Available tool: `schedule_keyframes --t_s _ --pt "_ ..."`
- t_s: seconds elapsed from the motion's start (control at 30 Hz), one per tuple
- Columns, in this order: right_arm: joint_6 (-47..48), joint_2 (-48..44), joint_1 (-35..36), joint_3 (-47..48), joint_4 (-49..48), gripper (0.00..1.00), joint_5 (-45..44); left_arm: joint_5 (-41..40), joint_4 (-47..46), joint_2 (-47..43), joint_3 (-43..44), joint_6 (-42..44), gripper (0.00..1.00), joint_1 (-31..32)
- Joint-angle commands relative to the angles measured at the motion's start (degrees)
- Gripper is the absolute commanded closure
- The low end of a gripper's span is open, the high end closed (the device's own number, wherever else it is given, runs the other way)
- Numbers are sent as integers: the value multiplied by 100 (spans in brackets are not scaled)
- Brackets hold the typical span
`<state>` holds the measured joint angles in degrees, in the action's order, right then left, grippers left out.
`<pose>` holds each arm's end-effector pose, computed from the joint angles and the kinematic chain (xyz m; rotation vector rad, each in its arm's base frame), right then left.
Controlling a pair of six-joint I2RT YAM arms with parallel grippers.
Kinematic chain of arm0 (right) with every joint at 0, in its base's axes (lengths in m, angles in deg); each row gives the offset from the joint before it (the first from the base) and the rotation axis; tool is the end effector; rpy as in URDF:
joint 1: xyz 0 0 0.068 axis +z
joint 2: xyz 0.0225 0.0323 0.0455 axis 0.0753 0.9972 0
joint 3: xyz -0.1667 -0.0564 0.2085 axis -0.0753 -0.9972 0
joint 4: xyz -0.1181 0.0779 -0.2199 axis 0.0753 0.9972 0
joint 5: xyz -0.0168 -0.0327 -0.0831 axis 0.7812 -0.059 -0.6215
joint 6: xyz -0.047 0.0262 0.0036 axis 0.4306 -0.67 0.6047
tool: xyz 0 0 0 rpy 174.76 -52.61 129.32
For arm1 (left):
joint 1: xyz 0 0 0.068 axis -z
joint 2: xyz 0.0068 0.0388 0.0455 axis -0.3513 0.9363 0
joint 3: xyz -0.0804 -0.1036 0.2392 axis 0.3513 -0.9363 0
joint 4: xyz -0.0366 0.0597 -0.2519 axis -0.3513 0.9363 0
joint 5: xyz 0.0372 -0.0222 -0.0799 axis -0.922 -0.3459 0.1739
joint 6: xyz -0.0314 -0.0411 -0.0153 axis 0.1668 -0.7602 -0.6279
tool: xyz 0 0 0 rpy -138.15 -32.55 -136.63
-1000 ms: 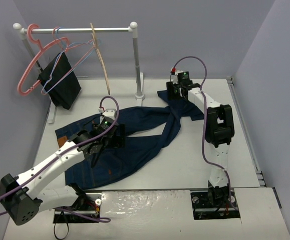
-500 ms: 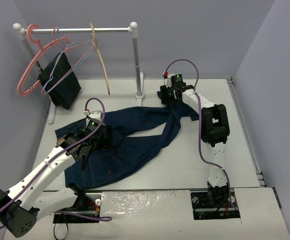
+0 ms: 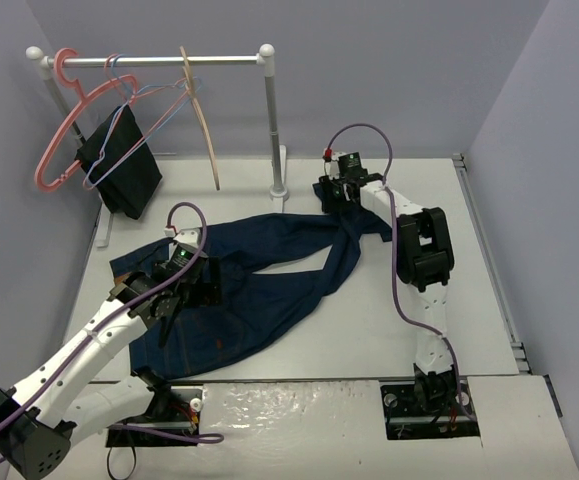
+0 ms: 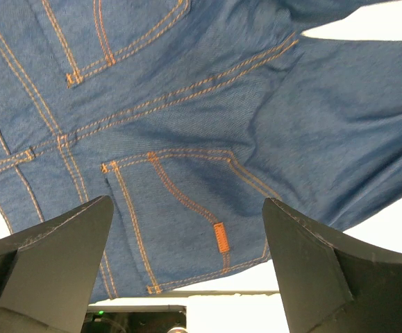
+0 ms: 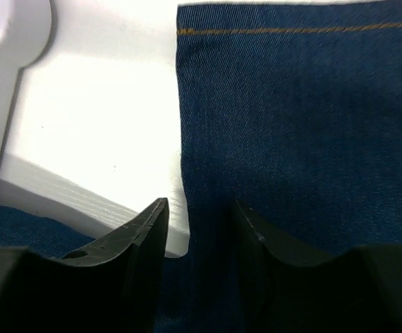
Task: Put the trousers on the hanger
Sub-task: Flatten out the trousers at the center of the board.
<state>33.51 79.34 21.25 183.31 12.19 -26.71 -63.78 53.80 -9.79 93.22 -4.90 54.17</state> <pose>0.5003 0.1605 0.1794 -0.4276 2.1829 0.4209 0.1598 -0.0962 0.2898 -0.1470 2.4371 -0.2584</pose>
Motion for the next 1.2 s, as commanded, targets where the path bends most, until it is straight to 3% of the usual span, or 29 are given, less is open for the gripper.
schedule_keyframes --t_s 0.0,0.17,0.37,0.5,0.67,0.8,0.93,1.03,1.17 --pt "59 -81 56 207 -145 74 -140 -112 53 -115 -1 22 13 -47" --pt "195 -299 56 320 -145 99 -367 -120 45 -148 -26 38 13 -47" --pt "239 -1682 27 -16 -151 100 -409 -67 -121 -151 21 104 13 -47" --pt "-95 -3149 -12 -1338 -295 100 -554 66 -398 -110 83 238 13 -56" --pt "-844 -4985 -191 -3198 -538 100 -1730 289 -753 -72 85 394 13 -71" --pt "-2115 -6049 -1056 -4804 -503 79 -2240 459 -960 -6 -28 404 13 -73" --pt "-2741 -6335 -1357 -5566 -211 47 -2531 613 -1028 86 -154 324 13 -82" --pt "-2867 -6349 -1262 -5593 -40 44 -2706 645 -1028 71 -202 268 13 -82" --pt "-2681 -6330 -418 -5248 -39 46 -3279 615 -985 45 -211 268 13 -82"
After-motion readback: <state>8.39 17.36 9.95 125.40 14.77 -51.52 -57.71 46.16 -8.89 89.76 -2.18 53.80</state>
